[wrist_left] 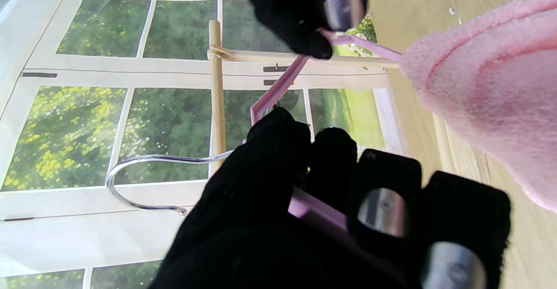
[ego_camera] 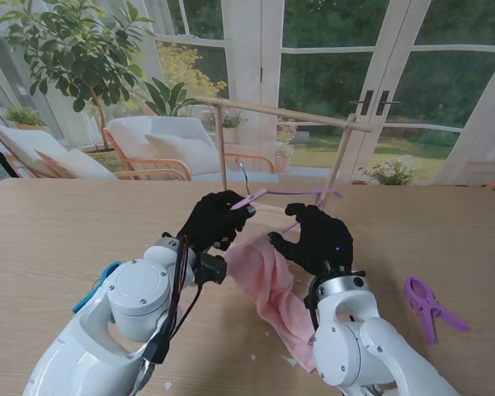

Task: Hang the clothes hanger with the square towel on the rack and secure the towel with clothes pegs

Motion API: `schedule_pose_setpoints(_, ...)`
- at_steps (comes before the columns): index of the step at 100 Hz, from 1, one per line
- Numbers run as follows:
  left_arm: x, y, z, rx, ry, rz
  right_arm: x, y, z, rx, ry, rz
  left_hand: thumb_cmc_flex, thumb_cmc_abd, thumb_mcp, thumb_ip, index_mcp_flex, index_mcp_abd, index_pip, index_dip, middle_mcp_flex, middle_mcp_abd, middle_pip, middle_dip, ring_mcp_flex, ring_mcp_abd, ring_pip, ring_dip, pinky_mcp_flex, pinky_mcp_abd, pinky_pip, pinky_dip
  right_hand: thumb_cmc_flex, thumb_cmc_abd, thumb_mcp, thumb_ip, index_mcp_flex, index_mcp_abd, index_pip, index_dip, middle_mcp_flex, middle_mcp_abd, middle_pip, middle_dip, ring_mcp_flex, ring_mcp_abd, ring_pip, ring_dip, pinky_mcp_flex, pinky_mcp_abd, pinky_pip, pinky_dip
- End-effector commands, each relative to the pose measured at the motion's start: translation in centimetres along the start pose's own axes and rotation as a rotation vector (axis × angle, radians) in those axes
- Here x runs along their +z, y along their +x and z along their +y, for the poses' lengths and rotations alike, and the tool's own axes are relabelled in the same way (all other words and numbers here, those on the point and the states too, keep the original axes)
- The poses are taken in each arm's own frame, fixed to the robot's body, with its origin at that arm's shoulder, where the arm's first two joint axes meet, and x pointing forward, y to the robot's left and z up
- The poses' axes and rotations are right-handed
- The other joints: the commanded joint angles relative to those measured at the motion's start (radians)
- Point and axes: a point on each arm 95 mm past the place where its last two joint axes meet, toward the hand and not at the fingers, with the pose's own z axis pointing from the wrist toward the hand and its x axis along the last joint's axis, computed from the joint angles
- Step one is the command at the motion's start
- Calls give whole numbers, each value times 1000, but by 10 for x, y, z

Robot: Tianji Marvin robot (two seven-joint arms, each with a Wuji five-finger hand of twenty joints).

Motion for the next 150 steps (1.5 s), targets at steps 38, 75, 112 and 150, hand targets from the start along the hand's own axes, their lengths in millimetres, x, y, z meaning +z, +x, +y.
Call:
schedule_pose_setpoints(38, -2, 40, 2, -10, -10, 69, -25, -18, -50, -7, 171, -82, 62, 43, -11, 40, 8, -38, 55, 15, -1, 18, 19, 17, 77, 62, 68, -11, 27, -123, 295, 74, -247, -131, 73, -50, -275, 187, -162, -18, -377, 93, -63, -58, -330, 25, -202, -116, -205, 0, -292, -16)
schedule_pose_setpoints(75, -7, 50, 2, 7, -12, 78, -12, -17, -88, 20, 177, -134, 62, 41, -11, 40, 9, -40, 55, 15, -1, 19, 18, 17, 79, 61, 69, -11, 28, -125, 295, 74, -101, -129, 44, -30, -144, 54, -46, 107, -229, 8, 48, -14, -214, -10, -99, -74, -117, -17, -234, 47)
schedule_pose_setpoints(112, 0, 45, -1, 17, 11, 64, -15, -3, -62, 214, 23, -93, 62, 41, -11, 40, 9, -39, 54, 14, -1, 19, 17, 17, 79, 61, 69, -12, 27, -124, 295, 74, 183, -144, 403, -107, 367, -323, 474, 99, 465, -43, 86, -6, 344, 3, 170, 9, 178, 19, 141, 2)
schedule_pose_setpoints(150, 10, 29, -2, 77, 33, 39, -8, 29, 12, 377, -152, 15, 61, 42, -11, 40, 8, -40, 54, 14, -2, 20, 16, 17, 78, 61, 69, -12, 27, -121, 295, 75, 175, -133, 461, -65, 338, -212, 555, 321, 528, -12, 410, 176, 518, 1, 492, 98, 336, 1, 406, -1)
